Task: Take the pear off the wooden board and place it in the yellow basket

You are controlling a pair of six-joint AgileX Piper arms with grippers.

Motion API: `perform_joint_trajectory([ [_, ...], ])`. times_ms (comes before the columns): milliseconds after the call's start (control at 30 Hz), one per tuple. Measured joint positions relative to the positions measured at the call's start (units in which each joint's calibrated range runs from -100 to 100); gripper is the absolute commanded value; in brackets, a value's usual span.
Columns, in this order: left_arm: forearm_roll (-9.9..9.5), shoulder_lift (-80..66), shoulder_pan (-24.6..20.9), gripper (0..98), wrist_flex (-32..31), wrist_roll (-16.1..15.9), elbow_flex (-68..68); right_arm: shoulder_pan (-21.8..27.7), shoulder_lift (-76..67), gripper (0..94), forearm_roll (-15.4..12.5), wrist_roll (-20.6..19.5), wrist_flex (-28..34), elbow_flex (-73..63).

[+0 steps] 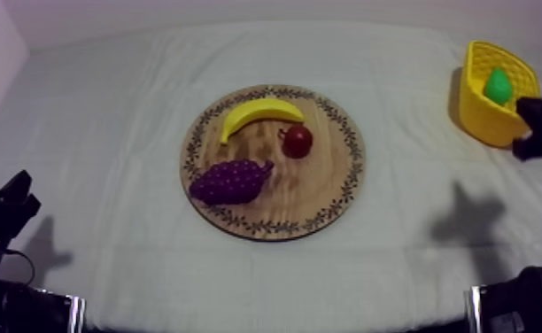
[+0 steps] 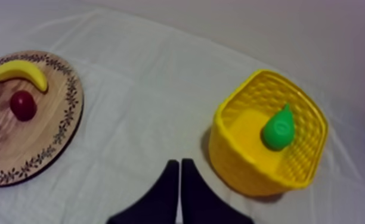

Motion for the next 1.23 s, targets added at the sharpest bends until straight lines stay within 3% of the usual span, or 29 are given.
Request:
perform_joint_trajectory([
  [333, 0.00, 0.00, 0.00, 0.1, 0.00, 0.00, 0.00, -1.97, -19.19, 0.5, 4.77, -6.21, -0.27, 18.09],
  [433, 0.00, 0.00, 0.00, 0.1, 0.00, 0.00, 0.00, -2.70, -23.06, 0.4, 7.65, -8.53, 0.05, 21.64],
  [567, 0.00, 0.00, 0.00, 0.1, 0.00, 0.00, 0.00, -3.25, -26.39, 0.4, 10.68, -12.68, 1.33, 23.61],
  [833, 0.00, 0.00, 0.00, 0.1, 0.00, 0.00, 0.00, -3.68, -28.49, 0.4, 14.65, -19.93, -3.67, 25.52],
  [1000, 0.00, 0.00, 0.00, 0.1, 0.00, 0.00, 0.00, -4.36, -30.02, 0.4, 14.90, -19.23, -4.05, 25.65],
  [1233, 0.00, 0.00, 0.00, 0.1, 0.00, 0.00, 0.00, -5.05, -30.56, 0.4, 14.93, -12.52, -4.31, 25.66],
])
